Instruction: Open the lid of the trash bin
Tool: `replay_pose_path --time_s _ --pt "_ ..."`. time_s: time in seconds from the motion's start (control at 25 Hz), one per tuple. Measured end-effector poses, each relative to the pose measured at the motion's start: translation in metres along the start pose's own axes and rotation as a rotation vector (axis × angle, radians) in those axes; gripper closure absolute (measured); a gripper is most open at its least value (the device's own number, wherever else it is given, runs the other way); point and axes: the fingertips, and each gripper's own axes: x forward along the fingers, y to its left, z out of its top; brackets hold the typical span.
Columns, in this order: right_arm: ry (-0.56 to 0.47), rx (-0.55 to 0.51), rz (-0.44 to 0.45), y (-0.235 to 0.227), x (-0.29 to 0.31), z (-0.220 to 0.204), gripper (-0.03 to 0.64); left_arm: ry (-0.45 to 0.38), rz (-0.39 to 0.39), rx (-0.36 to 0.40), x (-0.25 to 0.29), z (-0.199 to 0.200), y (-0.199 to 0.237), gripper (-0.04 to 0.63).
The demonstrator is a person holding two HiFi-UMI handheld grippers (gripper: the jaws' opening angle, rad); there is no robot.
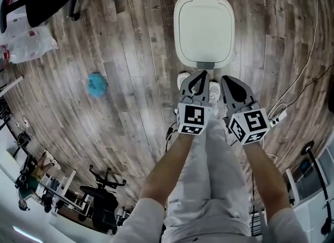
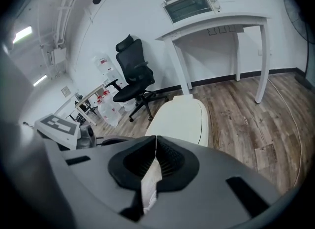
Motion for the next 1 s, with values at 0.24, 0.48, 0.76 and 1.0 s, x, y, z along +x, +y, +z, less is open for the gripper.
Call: replay_pose_path --time_s 0.24,0.48,0.76,1.0 --pt "0.014 0.029 -0.007 -0.010 0.020 -0.020 0.600 0.065 0.013 -0.020 0.023 -0.031 0.001 0.598" --pt "0.022 0.040 -0.007 -0.015 0.029 -0.033 0.600 0.089 0.011 -0.040 0.039 -0.047 0.003 0.598" --pt "0.024 0.046 0.003 -0.012 0.035 -0.036 0.600 0.116 0.009 -0.045 0.047 -0.055 0.000 0.598" --pt "0.025 0.051 0.015 -0.005 0.039 -0.038 0.600 0.109 0.009 -0.042 0.048 -0.059 -0.002 0.598"
